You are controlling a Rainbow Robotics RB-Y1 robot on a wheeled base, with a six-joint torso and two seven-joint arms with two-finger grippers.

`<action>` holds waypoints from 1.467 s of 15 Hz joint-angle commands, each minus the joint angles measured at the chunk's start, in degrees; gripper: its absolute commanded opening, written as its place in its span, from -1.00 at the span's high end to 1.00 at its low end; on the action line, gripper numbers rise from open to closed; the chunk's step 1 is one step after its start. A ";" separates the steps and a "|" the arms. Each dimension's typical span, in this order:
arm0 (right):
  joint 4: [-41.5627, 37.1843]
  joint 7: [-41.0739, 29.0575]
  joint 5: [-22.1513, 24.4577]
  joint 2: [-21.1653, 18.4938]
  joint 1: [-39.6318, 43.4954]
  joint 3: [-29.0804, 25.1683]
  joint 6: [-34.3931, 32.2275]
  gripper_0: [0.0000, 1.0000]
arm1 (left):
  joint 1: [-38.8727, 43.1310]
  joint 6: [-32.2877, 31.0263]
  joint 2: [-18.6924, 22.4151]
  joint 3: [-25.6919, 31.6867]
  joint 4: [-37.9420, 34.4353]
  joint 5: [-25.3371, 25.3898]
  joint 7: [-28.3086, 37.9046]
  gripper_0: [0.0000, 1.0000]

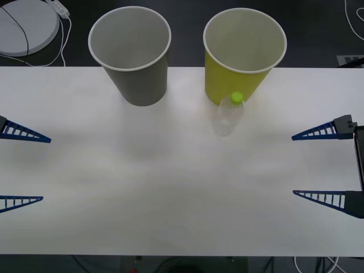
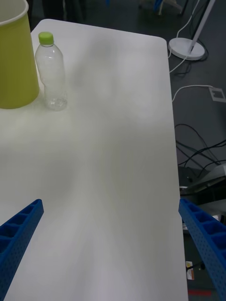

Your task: Put the can into the green bin and the plastic bottle into the gray bin

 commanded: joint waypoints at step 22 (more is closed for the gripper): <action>-0.19 -2.47 13.78 17.79 4.07 19.77 43.37 -1.00 | 0.01 0.00 0.01 0.00 -0.01 0.00 0.00 -1.00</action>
